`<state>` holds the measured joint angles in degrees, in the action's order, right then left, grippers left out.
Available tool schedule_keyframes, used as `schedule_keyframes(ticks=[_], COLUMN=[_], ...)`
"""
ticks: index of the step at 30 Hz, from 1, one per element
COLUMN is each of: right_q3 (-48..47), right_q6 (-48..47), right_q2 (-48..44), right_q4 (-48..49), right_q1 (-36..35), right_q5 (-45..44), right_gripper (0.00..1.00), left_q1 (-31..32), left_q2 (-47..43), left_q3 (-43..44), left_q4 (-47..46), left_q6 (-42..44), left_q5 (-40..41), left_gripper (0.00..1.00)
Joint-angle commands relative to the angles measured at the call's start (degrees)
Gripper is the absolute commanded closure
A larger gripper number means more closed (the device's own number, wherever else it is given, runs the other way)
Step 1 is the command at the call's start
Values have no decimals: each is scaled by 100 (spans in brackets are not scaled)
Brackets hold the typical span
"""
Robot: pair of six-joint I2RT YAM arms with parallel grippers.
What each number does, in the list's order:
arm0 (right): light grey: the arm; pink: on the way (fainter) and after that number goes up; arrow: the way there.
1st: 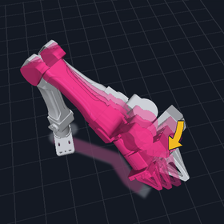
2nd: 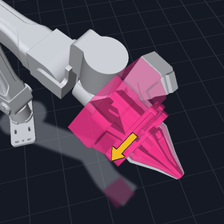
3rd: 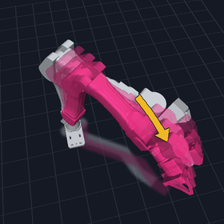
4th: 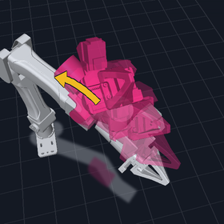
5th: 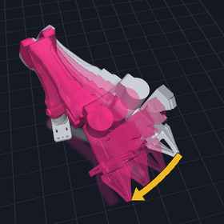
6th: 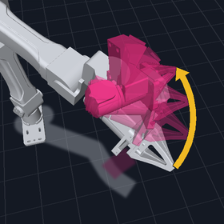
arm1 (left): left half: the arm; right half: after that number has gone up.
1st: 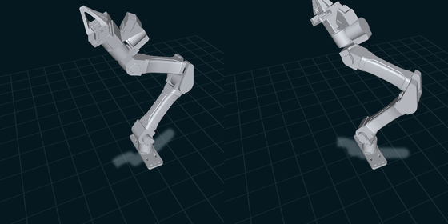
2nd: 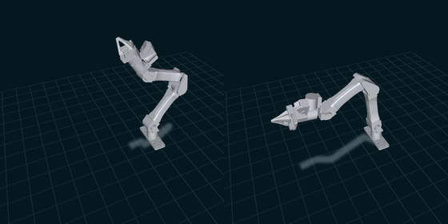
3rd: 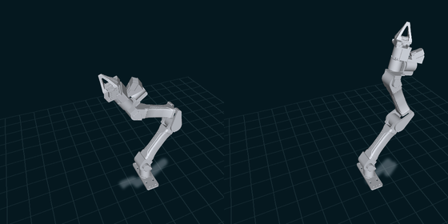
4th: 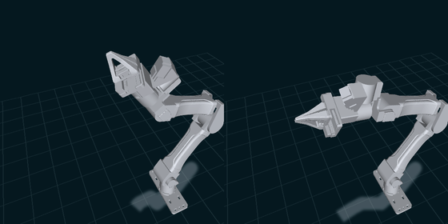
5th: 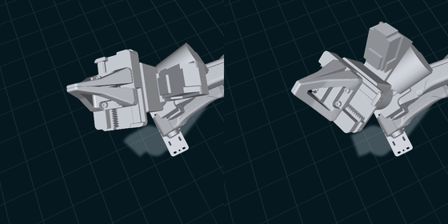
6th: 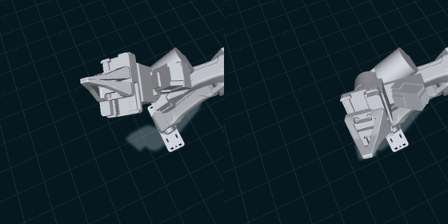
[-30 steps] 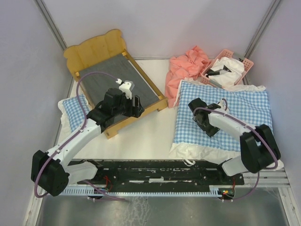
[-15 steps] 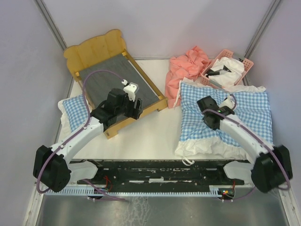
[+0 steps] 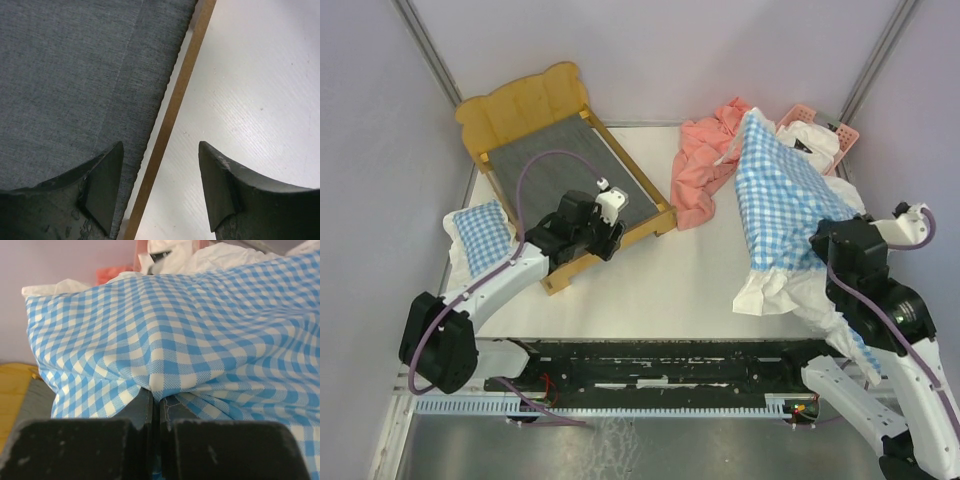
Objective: Set up the pet bed
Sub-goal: Pick up the mattress at the corner of the board, then adjust the bed frame at the center of the board.
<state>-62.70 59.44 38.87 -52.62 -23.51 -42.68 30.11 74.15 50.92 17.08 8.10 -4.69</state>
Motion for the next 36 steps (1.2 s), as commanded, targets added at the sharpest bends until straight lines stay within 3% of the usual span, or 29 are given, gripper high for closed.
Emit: schedule_keyframes(ticks=[1,6,14,20,30,36], right_q3=[-773,-956,-1205,-1461,-1459,-1430], right_q6=[-523,-627,-644,-744,-670,-599], right_q2=[-69,-232,-327,-381,-512,-525], right_q4=[279,369,299,223,54,-93], right_q1=[18,14,16,13,19,16], right_q5=[-692,-743,-841,-900,-1041,-1017], right_gripper=[98,98,98,98,98,98], left_q1=[26,170,582,1214,2460,2561], left_q2=[232,380,551,1344,3170,3417], left_q3=[-74,106,154,664,2644,3364], left_q4=[-45,0,-1157,-2023,-2700,-2283], left_q6=[492,271,-734,-1393,-2860,-2870], left_q5=[-398,-568,-1143,-846,10,360], left_gripper=[34,65,83,91,87,55])
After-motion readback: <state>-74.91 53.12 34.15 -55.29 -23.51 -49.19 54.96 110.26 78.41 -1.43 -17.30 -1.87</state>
